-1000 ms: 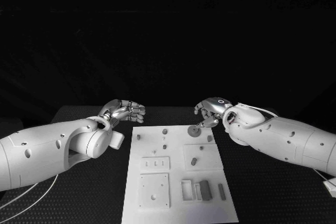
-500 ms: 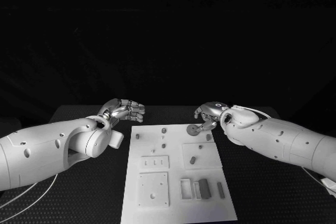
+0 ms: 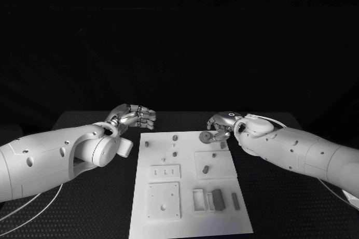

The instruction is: Assemble the parts on the task board

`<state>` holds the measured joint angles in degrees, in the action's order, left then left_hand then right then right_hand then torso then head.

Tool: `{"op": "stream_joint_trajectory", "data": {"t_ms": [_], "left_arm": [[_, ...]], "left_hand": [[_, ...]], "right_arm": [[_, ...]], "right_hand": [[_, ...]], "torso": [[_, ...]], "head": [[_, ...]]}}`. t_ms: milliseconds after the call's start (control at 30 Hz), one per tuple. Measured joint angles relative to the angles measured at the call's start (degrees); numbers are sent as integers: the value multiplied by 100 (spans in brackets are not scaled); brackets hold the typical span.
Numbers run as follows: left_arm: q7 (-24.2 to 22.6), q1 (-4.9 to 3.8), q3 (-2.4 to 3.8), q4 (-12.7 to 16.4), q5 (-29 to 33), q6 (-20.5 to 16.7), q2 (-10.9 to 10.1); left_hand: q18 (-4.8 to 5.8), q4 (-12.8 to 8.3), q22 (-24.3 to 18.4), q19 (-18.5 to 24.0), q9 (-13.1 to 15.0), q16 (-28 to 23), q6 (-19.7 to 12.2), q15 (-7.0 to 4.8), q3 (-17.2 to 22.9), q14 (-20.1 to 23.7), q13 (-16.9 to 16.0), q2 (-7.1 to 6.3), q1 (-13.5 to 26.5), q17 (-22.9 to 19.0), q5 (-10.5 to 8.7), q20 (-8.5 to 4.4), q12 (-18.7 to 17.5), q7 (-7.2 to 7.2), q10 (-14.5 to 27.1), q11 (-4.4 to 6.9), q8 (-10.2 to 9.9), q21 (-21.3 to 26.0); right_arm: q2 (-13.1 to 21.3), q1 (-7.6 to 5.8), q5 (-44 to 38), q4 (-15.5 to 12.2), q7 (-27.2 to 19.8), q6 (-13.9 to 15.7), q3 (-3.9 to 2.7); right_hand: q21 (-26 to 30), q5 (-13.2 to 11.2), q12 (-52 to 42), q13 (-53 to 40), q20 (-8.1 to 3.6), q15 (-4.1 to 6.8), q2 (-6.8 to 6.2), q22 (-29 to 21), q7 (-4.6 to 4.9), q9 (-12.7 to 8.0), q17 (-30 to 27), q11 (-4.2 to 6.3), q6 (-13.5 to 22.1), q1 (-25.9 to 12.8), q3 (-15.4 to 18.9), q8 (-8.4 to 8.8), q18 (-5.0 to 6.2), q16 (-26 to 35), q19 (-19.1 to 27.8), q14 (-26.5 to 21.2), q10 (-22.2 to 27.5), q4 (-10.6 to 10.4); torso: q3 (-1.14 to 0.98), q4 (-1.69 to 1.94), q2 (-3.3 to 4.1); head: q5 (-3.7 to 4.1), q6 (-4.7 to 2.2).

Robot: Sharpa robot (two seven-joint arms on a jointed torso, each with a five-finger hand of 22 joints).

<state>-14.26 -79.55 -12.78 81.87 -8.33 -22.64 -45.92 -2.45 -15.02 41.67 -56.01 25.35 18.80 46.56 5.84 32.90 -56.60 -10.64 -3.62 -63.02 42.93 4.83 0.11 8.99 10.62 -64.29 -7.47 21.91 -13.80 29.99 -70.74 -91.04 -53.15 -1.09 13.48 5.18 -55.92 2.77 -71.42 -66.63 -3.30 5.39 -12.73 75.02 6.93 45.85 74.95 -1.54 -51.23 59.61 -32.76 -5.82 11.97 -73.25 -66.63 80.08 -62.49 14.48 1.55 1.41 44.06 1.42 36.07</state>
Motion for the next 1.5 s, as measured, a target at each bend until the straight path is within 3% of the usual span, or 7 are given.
{"op": "stream_joint_trajectory", "data": {"t_ms": [67,300,467,1500], "left_arm": [[0,0,0,0,0,1,0],[2,0,0,13,1,1,3],[3,0,0,33,1,1,2],[16,0,1,107,3,12,-12]], "left_hand": [[1,0,0,0,0,0,0,0,0,0,0,0,0,0,0,0,0,0,0,0,0,0],[-58,0,1,0,0,-22,0,0,0,0,0,0,0,9,0,0,0,0,0,0,0,0],[-60,0,5,0,0,-22,0,0,0,0,1,0,0,9,0,0,0,0,0,0,0,0],[-47,0,9,0,-6,-41,-20,0,0,1,-3,0,0,20,0,0,-45,20,0,0,-8,22]], "right_arm": [[-10,2,11,13,-14,-11,0],[-67,2,51,72,-66,-76,10],[-109,15,62,122,-90,-105,12],[-270,76,112,335,-143,-195,25]], "right_hand": [[-29,0,-16,0,0,0,59,0,-1,0,0,0,-1,-14,-6,0,0,-7,0,0,0,6],[-55,0,-17,0,0,0,472,0,-6,6,-1,0,-6,-24,-4,0,-1,-35,0,1,0,43],[-78,-1,-17,0,0,0,637,0,-8,4,-1,0,-8,-40,26,0,0,-63,1,1,0,120],[-100,-5,-15,24,-8,-3,619,0,-10,-29,-2,3,-10,-73,114,29,-17,-106,33,-2,-3,187]], "torso": [[0,0,1],[-1,0,2],[-2,0,3],[-6,-3,-3]], "head": [[1,5],[-12,27],[-20,38],[-40,112]]}}
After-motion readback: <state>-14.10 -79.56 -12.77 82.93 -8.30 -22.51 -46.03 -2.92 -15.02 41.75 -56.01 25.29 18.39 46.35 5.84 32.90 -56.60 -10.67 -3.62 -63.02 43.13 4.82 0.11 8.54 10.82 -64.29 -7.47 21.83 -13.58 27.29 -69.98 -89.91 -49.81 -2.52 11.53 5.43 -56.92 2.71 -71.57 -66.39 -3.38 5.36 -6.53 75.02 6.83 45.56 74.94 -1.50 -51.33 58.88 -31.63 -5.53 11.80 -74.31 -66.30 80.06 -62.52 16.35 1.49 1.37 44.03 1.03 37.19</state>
